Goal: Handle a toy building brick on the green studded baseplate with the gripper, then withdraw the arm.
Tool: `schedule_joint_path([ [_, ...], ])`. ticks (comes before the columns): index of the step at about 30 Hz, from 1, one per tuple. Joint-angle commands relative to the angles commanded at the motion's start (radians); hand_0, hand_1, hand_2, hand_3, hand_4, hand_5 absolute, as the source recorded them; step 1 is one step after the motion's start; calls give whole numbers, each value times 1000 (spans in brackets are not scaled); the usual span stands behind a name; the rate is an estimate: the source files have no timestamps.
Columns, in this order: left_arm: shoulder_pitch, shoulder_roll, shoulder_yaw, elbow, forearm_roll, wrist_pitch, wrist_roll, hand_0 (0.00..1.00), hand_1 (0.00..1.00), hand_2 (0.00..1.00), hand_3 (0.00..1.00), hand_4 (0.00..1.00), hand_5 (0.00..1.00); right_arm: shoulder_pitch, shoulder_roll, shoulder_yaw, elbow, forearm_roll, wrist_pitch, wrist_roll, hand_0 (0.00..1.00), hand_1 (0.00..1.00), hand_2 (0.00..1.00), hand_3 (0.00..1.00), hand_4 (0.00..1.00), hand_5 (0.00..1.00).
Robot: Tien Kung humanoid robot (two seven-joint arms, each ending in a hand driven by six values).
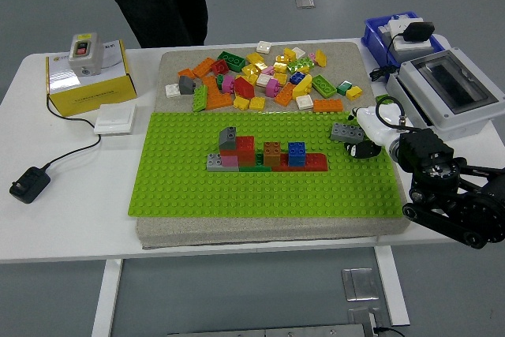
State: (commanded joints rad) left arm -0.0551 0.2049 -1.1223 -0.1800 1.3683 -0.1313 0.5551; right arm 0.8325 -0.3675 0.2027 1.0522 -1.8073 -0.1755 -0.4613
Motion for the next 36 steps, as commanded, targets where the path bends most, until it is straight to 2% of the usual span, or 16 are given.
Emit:
schedule_joint_path([
  [24, -4, 0, 17, 0, -13, 12, -25, 741, 708, 700, 734, 352, 611, 7, 3, -16, 3, -1, -23, 5, 167, 257, 405, 532, 650, 485],
  [30, -4, 0, 18, 0, -17, 16, -29, 739, 708, 697, 733, 353, 611, 12, -10, -27, 17, -8, -35, 12, 166, 250, 399, 525, 628, 471],
  [31, -4, 0, 18, 0, -18, 17, -30, 738, 703, 695, 729, 352, 616, 13, -12, -29, 19, -9, -37, 13, 165, 245, 387, 480, 552, 461],
  [36, -4, -1, 19, 0, -19, 18, -32, 738, 703, 695, 729, 352, 616, 13, -18, -37, 22, -10, -41, 17, 165, 245, 387, 480, 552, 461],
])
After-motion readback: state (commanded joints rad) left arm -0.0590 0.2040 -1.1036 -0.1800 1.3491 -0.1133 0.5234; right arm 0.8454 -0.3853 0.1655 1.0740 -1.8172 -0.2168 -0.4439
